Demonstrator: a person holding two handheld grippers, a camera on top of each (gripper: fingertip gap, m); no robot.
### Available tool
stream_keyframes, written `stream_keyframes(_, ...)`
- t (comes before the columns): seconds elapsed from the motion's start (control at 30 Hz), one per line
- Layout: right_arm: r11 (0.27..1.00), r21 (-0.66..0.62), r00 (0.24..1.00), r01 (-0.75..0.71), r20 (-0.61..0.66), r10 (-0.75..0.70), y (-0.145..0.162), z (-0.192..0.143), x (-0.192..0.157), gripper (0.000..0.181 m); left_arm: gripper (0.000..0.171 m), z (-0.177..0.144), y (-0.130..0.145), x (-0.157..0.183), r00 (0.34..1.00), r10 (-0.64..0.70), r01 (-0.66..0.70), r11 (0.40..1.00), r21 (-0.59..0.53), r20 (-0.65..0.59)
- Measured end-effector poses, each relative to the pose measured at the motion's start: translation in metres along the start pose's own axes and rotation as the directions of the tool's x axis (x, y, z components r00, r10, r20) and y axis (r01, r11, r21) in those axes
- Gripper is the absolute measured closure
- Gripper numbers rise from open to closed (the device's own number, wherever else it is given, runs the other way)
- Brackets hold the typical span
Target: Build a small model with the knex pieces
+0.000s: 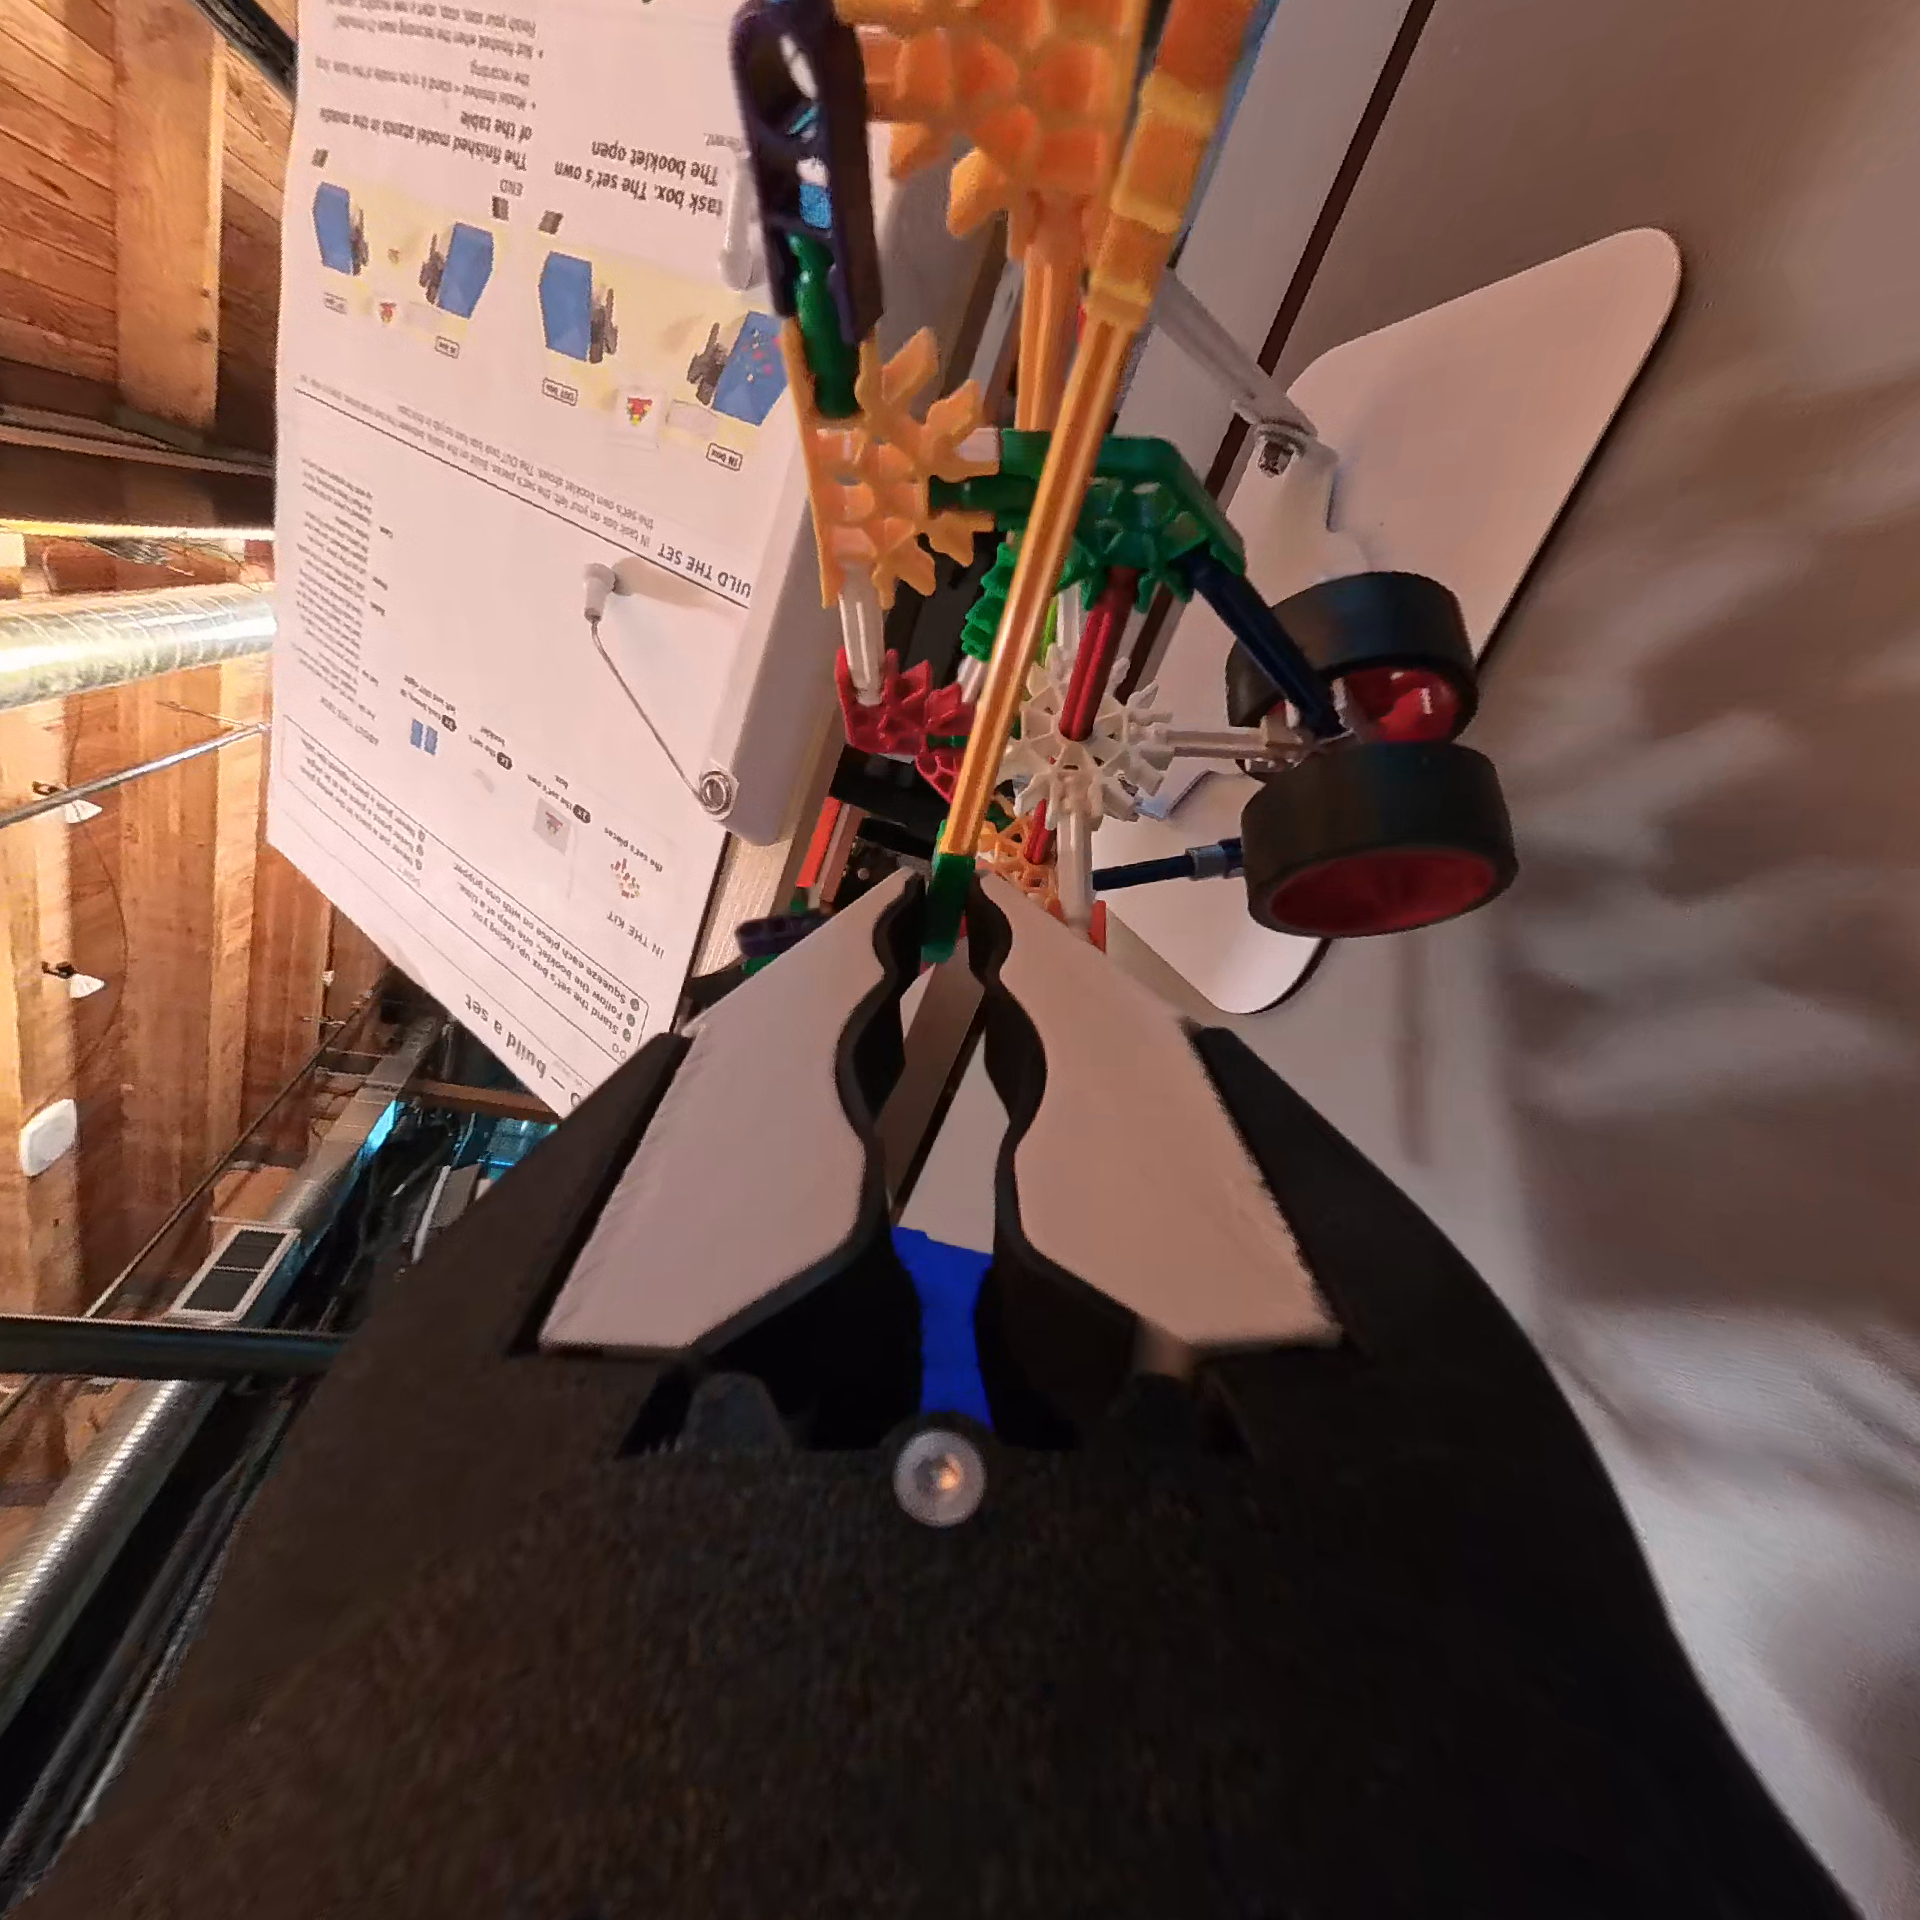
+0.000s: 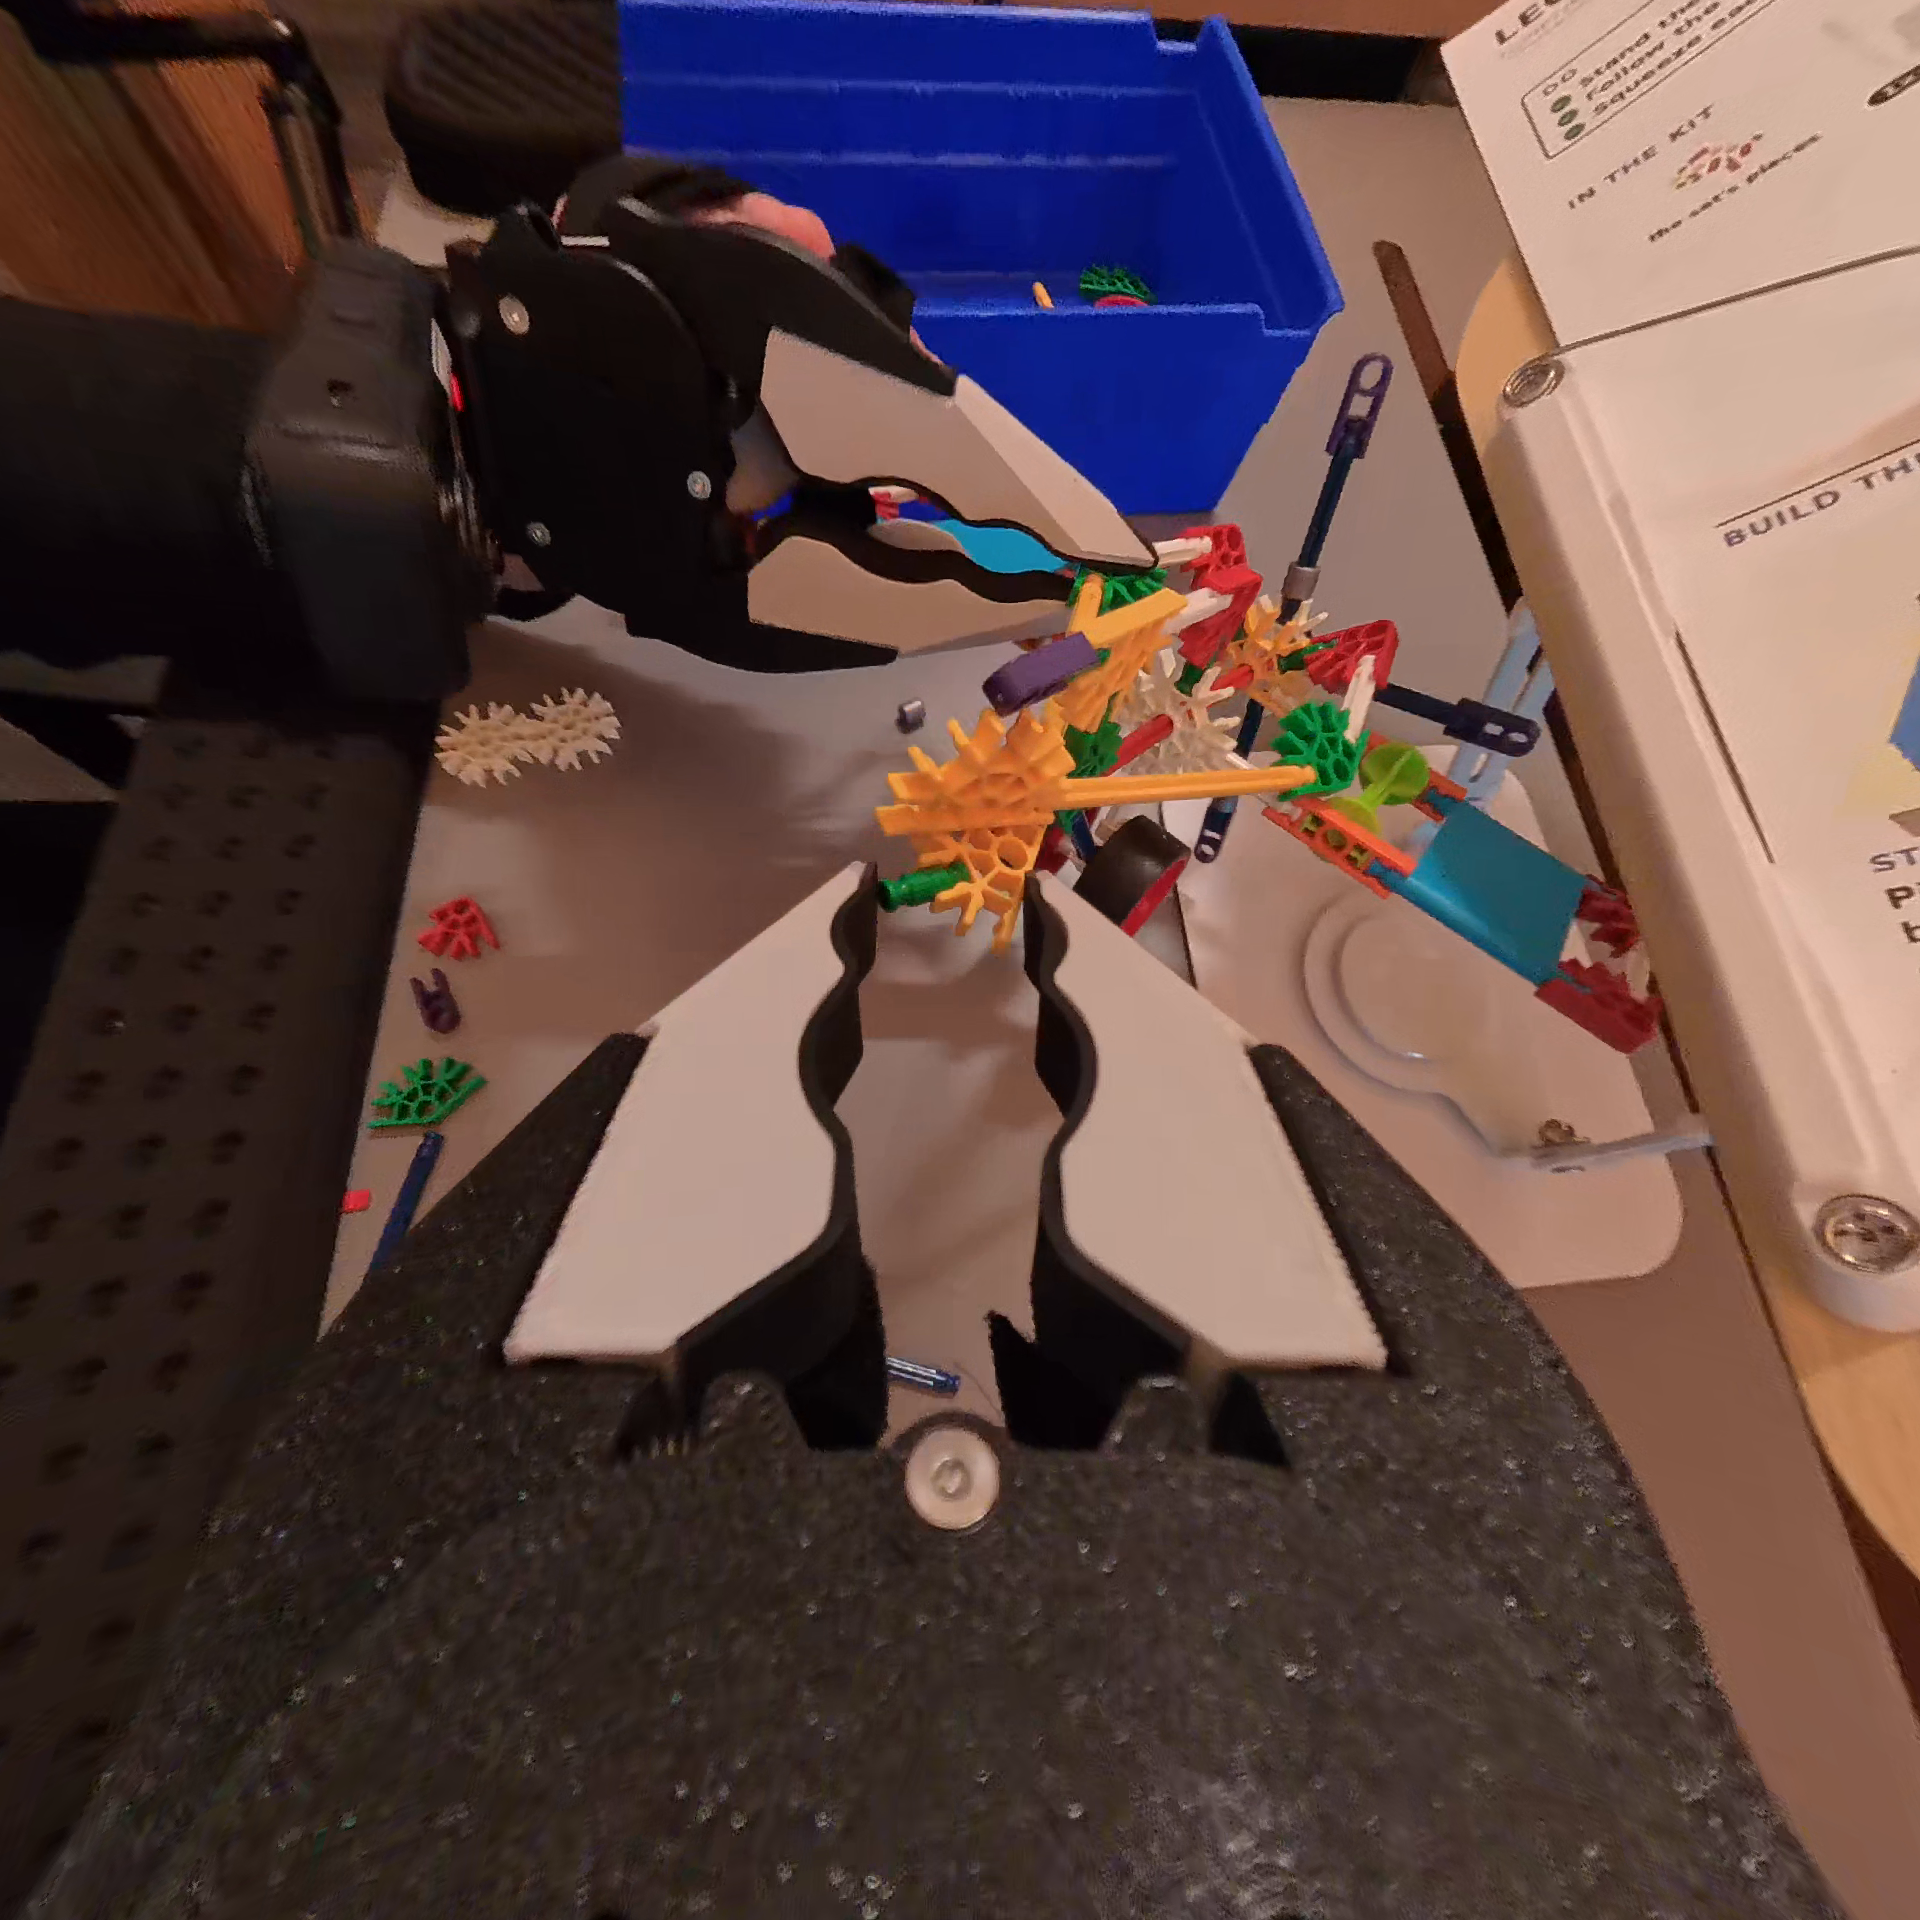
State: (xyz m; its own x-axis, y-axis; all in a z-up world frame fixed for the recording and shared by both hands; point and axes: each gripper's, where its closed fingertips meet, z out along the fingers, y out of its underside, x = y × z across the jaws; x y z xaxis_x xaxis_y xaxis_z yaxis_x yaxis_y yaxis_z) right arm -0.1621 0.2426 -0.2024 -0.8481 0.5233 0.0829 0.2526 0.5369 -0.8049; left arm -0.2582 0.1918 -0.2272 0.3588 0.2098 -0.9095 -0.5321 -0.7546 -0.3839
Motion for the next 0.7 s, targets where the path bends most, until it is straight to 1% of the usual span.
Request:
stream_keyframes(0.13,0.999,-0.020,0.994,0.043,-0.102,-0.045,-0.002,0.005,-0.003,0.154,0.165,0.002,0.002,-0.003,0.999,-0.042,0.043,0.999,0.007,-0.010)
stream_keyframes(0.23,0.995,-0.040,0.973,0.088,-0.212,-0.095,-0.007,0.009,-0.005,0.154,0.165,0.004,0.004,-0.006,0.996,-0.092,0.092,0.996,0.012,-0.018)
stream_keyframes(0.33,0.980,-0.107,0.915,0.165,-0.354,-0.193,-0.007,0.013,-0.007,0.155,0.164,0.004,0.006,-0.005,0.991,-0.130,0.131,0.991,0.018,-0.035)
stream_keyframes(0.4,0.978,-0.128,0.889,0.167,-0.410,-0.206,-0.007,0.019,-0.013,0.156,0.164,0.005,0.008,-0.002,0.986,-0.158,0.159,0.987,0.026,-0.057)
stream_keyframes(0.43,0.979,-0.119,0.875,0.168,-0.438,-0.203,-0.009,0.022,-0.016,0.156,0.164,0.005,0.010,-0.002,0.987,-0.148,0.149,0.988,0.030,-0.058)
stream_keyframes(0.5,0.980,-0.102,0.856,0.173,-0.477,-0.200,-0.011,0.031,-0.023,0.157,0.164,0.005,0.014,-0.002,0.983,-0.170,0.172,0.985,0.024,-0.074)
stream_keyframes(0.57,0.979,-0.085,0.827,0.187,-0.524,-0.203,-0.010,0.034,-0.022,0.159,0.164,0.004,0.018,-0.002,0.987,-0.141,0.141,0.990,-0.002,-0.078)
stream_keyframes(0.63,0.979,-0.107,0.833,0.174,-0.515,-0.204,0.003,0.034,-0.020,0.159,0.163,0.001,0.018,0.007,0.980,-0.153,0.149,0.988,-0.042,-0.131)
stream_keyframes(0.7,0.985,-0.104,0.851,0.135,-0.498,-0.169,0.016,0.027,-0.016,0.161,0.163,-0.004,0.014,0.019,0.976,-0.134,0.123,0.990,-0.069,-0.170)
